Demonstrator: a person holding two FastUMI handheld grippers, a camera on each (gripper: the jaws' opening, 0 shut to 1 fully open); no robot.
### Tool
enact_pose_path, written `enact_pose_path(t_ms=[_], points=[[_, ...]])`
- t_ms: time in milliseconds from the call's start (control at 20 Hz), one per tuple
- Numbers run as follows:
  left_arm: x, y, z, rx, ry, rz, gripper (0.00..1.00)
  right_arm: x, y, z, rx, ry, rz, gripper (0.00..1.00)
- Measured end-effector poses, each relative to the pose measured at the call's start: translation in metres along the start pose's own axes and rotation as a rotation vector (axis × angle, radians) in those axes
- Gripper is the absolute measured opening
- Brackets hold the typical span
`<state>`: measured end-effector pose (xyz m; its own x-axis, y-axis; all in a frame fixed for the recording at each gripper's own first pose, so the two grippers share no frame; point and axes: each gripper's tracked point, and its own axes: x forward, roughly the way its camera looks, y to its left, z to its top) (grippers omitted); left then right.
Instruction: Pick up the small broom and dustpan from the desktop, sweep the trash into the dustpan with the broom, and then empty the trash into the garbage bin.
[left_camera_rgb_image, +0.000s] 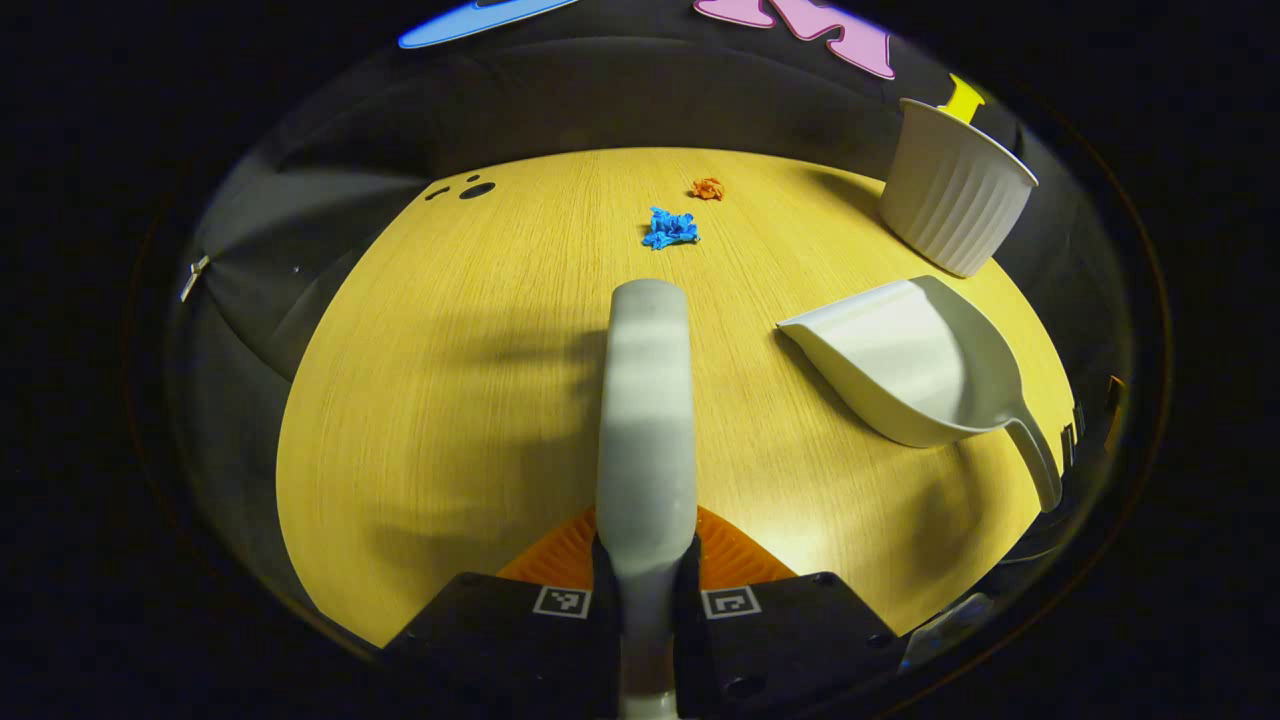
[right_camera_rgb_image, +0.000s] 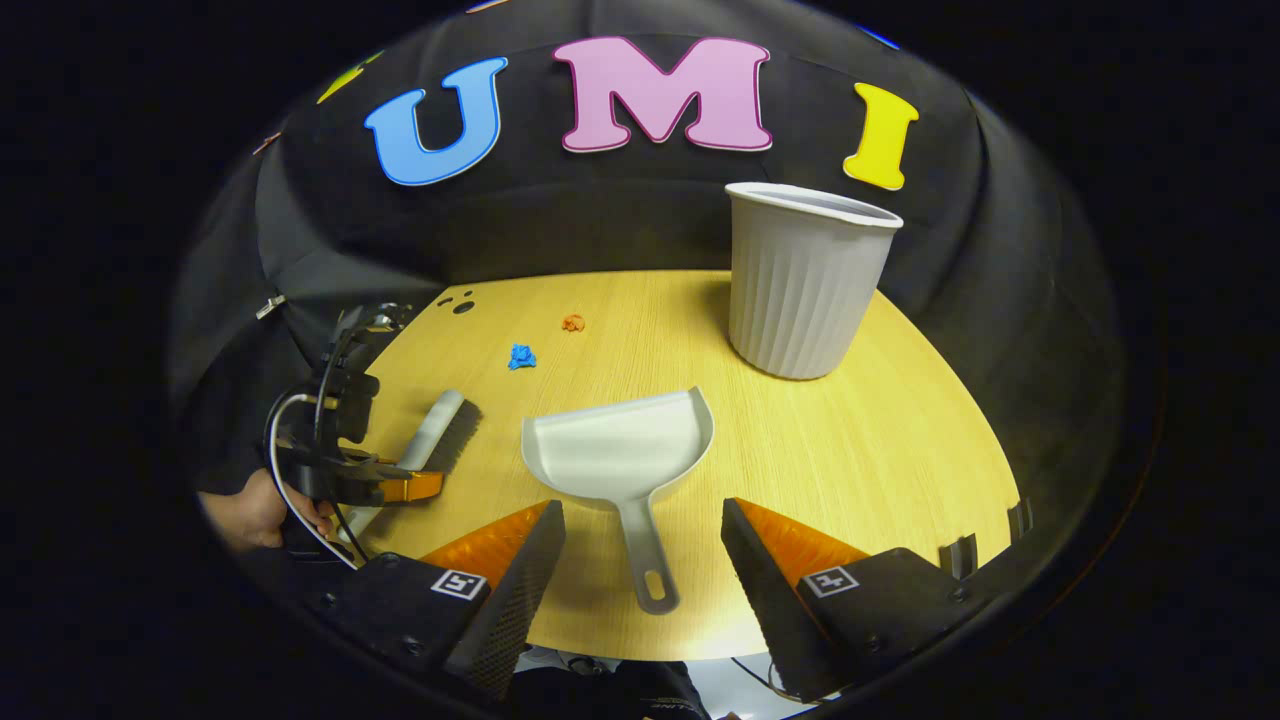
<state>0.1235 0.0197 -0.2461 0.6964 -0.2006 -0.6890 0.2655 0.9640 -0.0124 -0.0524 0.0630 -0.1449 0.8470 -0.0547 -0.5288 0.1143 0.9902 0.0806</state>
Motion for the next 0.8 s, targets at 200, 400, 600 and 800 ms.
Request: enact_pose_path(t_ms=[200, 400, 600, 800], points=[[-0.025, 0.017, -0.001, -0.015, -0.076, -0.006, 0.25, 0.006, 0.006, -0.012, -0.005, 0.061, -0.020, 0.98], [-0.063, 0.029, -0.009, -0.054, -0.136, -0.006, 0.29, 0.023, 0.001, -0.027, -0.002, 0.152, -0.069, 0.98], [-0.089, 0.034, -0.033, -0.136, -0.147, 0.010, 0.25, 0.051, 0.000, -0.049, -0.014, 0.266, -0.078, 0.98], [-0.095, 0.038, -0.053, -0.209, -0.117, 0.029, 0.25, 0.084, -0.002, -0.059, -0.068, 0.334, -0.082, 0.99]])
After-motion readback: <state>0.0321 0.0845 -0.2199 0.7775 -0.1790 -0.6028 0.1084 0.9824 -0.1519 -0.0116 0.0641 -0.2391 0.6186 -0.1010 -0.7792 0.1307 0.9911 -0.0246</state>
